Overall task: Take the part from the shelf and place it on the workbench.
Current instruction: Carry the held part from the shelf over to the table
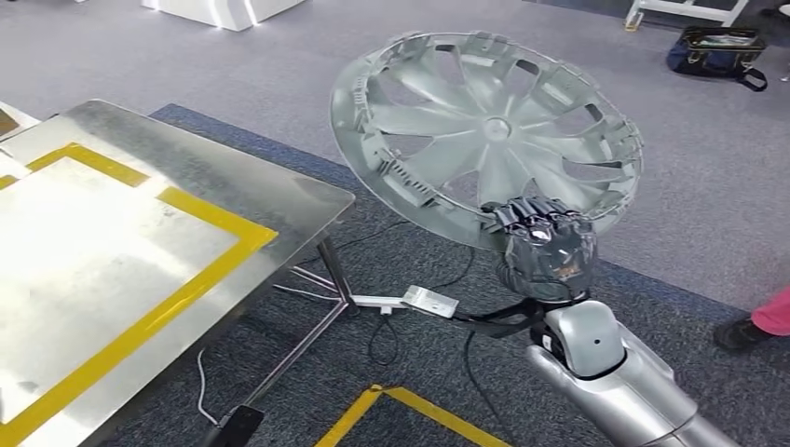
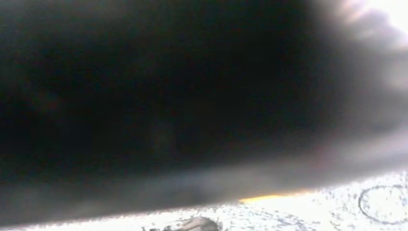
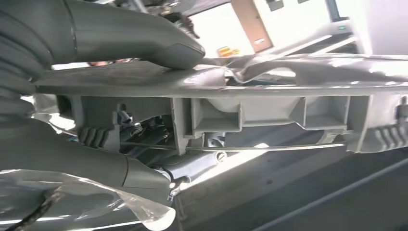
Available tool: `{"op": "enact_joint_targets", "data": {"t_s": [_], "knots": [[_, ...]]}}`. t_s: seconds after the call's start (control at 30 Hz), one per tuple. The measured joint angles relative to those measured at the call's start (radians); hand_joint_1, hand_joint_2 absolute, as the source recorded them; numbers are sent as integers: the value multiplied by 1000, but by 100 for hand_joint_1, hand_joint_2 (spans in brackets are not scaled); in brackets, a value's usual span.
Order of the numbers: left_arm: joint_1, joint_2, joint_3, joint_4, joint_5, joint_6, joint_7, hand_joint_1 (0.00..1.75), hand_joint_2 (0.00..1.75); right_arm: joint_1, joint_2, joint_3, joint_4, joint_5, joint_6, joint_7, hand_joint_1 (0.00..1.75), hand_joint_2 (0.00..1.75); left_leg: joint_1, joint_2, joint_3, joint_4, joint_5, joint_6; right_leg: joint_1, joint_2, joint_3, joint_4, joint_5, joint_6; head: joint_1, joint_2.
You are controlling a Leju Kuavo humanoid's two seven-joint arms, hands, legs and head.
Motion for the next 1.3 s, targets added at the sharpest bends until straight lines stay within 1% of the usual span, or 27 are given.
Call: {"op": "enact_joint_targets", "data": {"t_s": [0.03,0.07,0.1,0.13,0.17,0.2,0.27,0.33,0.4,0.43,0.5,0.53,0.57,0.6,0.63,0.67,0.7,0.77,0.8,0.87,0.93,1.0,1.07,1.13,1.17,1.23,1.3], "knots": [[-3,0,0,0,0,-1,0,0,0,-1,1,0,0,0,0,1,175,175,-1,36,-30,60,-28,-5,2,-15,3,-1,-2,-5,-5,0],[-6,1,0,0,0,-1,0,0,0,-1,1,1,1,0,0,2,175,175,2,57,-65,130,-56,-9,4,-30,5,-1,-5,-8,-8,0],[-7,1,1,0,0,-2,0,0,0,0,1,2,1,0,0,3,175,175,4,66,-95,186,-72,-12,6,-44,7,-1,-7,-10,-7,0],[-7,2,1,0,0,-2,0,0,0,0,1,3,2,0,0,3,175,175,5,70,-109,212,-71,-13,7,-58,9,-1,-10,-10,-8,0],[-7,2,1,0,0,-2,1,0,0,0,1,5,2,0,0,3,175,175,5,72,-103,197,-49,-12,8,-71,14,0,-13,-10,-8,0],[-6,3,1,0,0,-2,1,0,0,1,1,7,2,0,0,3,175,175,4,79,-78,145,-12,-10,8,-84,19,-1,-17,-8,-8,0],[-7,5,2,0,0,-2,1,0,0,0,1,8,2,0,0,4,175,175,-5,119,-10,9,49,1,13,-108,32,0,-26,-1,-8,0],[-10,6,2,0,0,-4,1,0,0,-2,0,8,2,0,0,5,175,175,-16,150,22,-58,58,14,19,-130,38,-1,-33,8,-7,0],[-9,6,2,0,0,-5,2,0,0,-4,1,8,2,0,0,7,175,175,-18,136,21,-66,54,25,22,-152,42,-5,-36,18,-5,0],[-7,6,2,0,0,-6,3,0,0,-4,1,9,2,0,0,8,175,175,-16,123,22,-70,56,30,20,-145,43,-3,-43,23,-3,0],[-7,7,3,0,-1,-6,3,0,0,-5,0,8,2,0,0,9,175,175,-10,99,25,-77,60,42,15,-93,18,50,-79,29,0,0],[-8,7,3,0,-2,-6,3,0,0,-5,0,8,2,0,0,10,175,175,-8,87,26,-78,61,45,13,-59,-13,110,-109,30,3,0],[-10,7,4,0,-2,-6,3,0,0,-3,0,8,2,0,0,10,175,175,-8,74,26,-78,61,48,13,-39,-51,184,-138,30,5,0],[-11,7,4,0,-3,-5,3,0,0,-1,0,8,2,0,0,10,175,175,-9,60,26,-77,60,49,13,-30,-88,249,-157,30,6,0],[-10,6,4,0,-3,-5,3,0,0,2,0,9,3,0,0,10,175,175,-10,45,27,-77,60,50,14,-27,-114,286,-158,30,6,0],[-10,6,4,0,-3,-4,3,0,0,5,0,9,3,0,0,10,175,175,-10,29,28,-76,59,50,14,-25,-121,282,-137,29,6,0],[-9,6,4,0,-3,-3,4,0,0,7,0,9,3,0,0,11,175,175,-10,13,29,-75,58,49,13,-22,-109,238,-98,27,6,0],[-10,6,4,0,-3,-2,4,0,0,9,0,8,4,0,0,11,175,175,-9,-16,29,-71,55,44,9,19,-56,102,-20,22,6,0],[-10,6,4,0,-3,-1,5,0,0,8,0,9,4,0,0,11,175,175,-8,-29,24,-68,55,40,6,43,-33,49,-3,20,6,0],[-9,6,5,0,-3,-1,8,0,0,9,0,10,5,0,0,10,175,175,-1,-51,12,-64,59,28,5,68,-14,15,-5,18,4,0],[-4,8,5,0,-3,-1,10,0,0,10,0,11,5,0,0,10,175,175,2,-65,6,-63,60,14,6,45,-9,8,-6,11,5,0],[-3,9,6,0,-3,0,11,0,0,10,1,11,5,0,0,11,175,175,-2,-21,-13,-23,34,2,2,15,2,-1,-6,-1,-5,0],[-5,8,6,0,-3,0,12,0,0,11,1,9,5,0,0,12,175,175,-1,46,-67,92,-22,-9,4,-16,11,-5,-10,-12,-15,0],[-6,8,6,0,-3,0,12,0,0,12,1,9,6,0,0,10,175,175,5,68,-120,200,-57,-18,6,-46,16,-4,-15,-15,-16,0],[-5,9,6,0,-3,0,12,0,0,13,1,9,6,0,0,9,175,175,7,71,-124,207,-49,-20,6,-60,19,-4,-18,-14,-16,0],[-3,10,7,0,-2,0,12,0,0,15,1,10,6,0,0,7,175,175,7,86,-73,112,14,-17,7,-86,28,-4,-25,-9,-17,0],[-5,11,7,0,-2,0,12,0,0,14,1,8,6,0,0,5,175,175,-4,133,-5,-16,60,-6,11,-108,37,-3,-33,0,-17,0]]}}
